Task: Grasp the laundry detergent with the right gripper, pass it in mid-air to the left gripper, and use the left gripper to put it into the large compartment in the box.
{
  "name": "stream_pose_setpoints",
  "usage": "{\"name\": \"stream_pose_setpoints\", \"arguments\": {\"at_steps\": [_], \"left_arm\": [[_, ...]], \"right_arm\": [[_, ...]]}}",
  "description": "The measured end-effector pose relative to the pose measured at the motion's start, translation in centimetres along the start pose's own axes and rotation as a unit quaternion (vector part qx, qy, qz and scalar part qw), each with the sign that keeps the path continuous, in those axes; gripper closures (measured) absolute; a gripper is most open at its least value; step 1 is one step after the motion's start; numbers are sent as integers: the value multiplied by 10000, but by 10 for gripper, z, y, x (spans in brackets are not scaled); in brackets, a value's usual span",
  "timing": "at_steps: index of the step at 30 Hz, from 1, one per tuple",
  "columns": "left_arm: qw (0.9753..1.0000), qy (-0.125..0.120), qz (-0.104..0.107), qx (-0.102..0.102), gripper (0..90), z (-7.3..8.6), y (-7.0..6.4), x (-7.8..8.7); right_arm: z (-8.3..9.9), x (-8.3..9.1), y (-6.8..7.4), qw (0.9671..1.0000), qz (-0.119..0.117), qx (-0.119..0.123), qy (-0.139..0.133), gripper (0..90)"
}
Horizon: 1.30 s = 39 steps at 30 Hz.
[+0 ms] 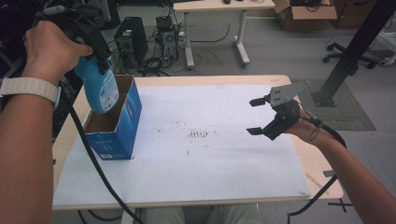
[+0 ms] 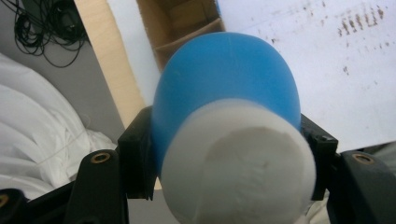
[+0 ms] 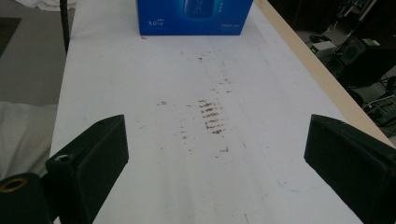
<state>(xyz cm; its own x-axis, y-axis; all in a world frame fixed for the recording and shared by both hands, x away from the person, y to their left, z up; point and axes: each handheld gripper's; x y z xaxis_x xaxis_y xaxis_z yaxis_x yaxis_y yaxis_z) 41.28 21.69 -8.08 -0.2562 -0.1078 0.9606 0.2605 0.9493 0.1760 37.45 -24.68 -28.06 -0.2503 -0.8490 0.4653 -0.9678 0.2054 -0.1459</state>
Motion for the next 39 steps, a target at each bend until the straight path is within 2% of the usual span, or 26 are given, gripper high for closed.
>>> {"name": "stream_pose_setpoints", "arguments": {"at_steps": [7, 18, 21, 26, 33, 39], "left_arm": [[9998, 74, 41, 191, 379, 0, 8, -17], [9996, 213, 73, 181, 379, 2, 12, -53], [9993, 254, 148, 242, 379, 3, 15, -65], [9991, 301, 128, 262, 379, 6, 18, -82], [9986, 319, 127, 397, 379, 9, 17, -107], [9982, 393, 150, 432, 379, 12, 13, -124]], "right_arm": [[0, 0, -1, 10000, 24, -15, -6, 62], [2, 0, -3, 10000, 41, -52, 31, 64], [2, -1, -3, 10000, 31, -55, 42, 64], [3, -1, -4, 9999, 34, -85, 64, 65], [5, -1, -3, 9999, 59, -112, 76, 68], [7, 0, -3, 9999, 68, -125, 91, 70]]}}
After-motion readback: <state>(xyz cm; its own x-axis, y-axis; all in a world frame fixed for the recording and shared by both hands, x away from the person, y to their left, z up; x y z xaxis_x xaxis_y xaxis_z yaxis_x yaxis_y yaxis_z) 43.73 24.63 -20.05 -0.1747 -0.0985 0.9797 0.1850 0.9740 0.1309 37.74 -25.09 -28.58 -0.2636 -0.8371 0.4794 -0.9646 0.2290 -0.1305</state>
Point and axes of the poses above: each handheld gripper's, and its own axes: x roughly backward along the jaws, z roughly out of its underside, y roughly to its left, and after that the axes turned 7 degrees about -y, right-handed
